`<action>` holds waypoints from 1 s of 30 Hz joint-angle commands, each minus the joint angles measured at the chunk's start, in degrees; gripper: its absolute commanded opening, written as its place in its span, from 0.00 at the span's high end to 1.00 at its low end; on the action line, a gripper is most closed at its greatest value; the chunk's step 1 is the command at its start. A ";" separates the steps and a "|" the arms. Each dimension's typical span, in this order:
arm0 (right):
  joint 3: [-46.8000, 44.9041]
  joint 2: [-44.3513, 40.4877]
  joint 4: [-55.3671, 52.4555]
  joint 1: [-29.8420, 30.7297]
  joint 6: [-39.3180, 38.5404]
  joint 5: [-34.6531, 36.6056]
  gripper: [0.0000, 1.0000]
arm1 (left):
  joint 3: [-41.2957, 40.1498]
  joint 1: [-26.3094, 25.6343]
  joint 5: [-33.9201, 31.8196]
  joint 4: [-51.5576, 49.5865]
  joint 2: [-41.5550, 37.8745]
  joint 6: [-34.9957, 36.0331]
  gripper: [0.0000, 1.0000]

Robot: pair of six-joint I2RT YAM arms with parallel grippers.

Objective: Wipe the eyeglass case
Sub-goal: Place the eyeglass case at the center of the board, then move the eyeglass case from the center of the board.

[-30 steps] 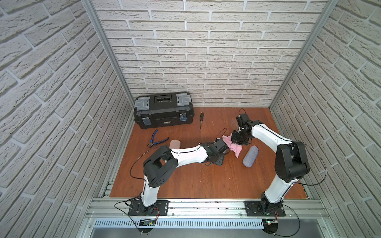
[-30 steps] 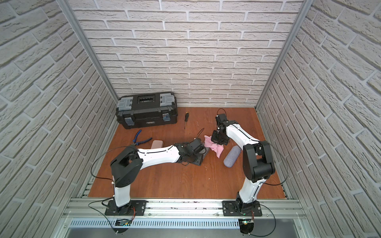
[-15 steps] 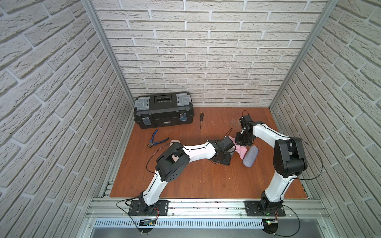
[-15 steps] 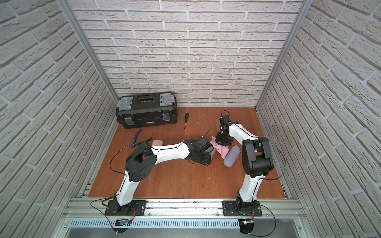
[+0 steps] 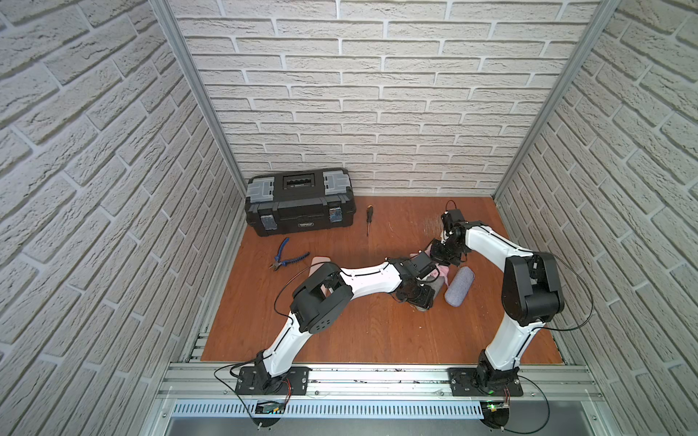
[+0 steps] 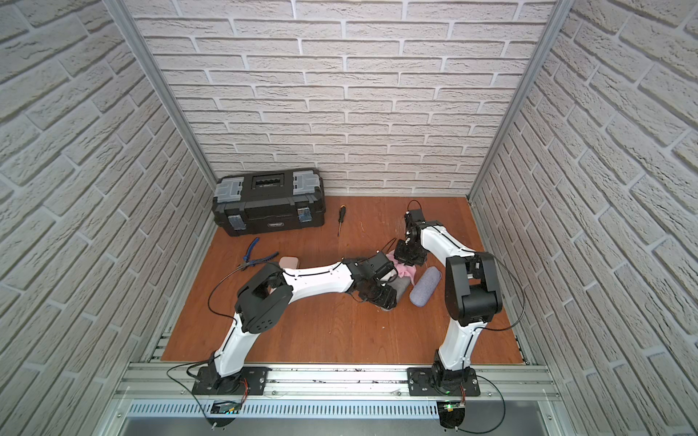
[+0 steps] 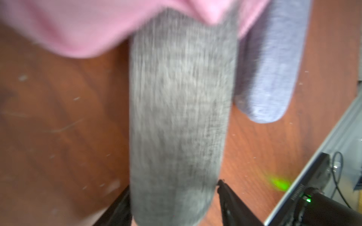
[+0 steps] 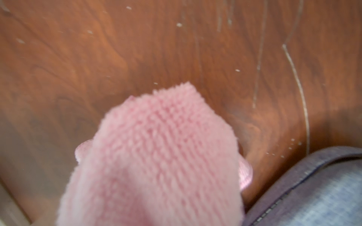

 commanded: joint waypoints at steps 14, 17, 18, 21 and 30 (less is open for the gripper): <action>11.72 -1.77 -7.11 7.91 -2.74 8.73 0.98 | -11.47 1.91 -2.63 5.95 -12.39 0.95 0.13; 13.00 -3.09 -8.35 8.00 -2.78 9.68 0.98 | -16.77 3.23 -5.16 5.25 -17.87 1.19 0.13; 13.26 -3.47 -8.75 8.08 -2.72 9.70 0.98 | -18.20 3.90 -6.50 4.36 -19.98 0.99 0.14; 12.21 -6.10 -8.37 9.40 -2.18 9.37 0.98 | -24.22 6.43 -12.22 0.73 -27.51 0.64 0.14; 13.56 -3.33 -7.58 24.01 0.17 -3.60 0.98 | -36.87 25.98 -19.54 -11.06 -41.67 5.16 0.11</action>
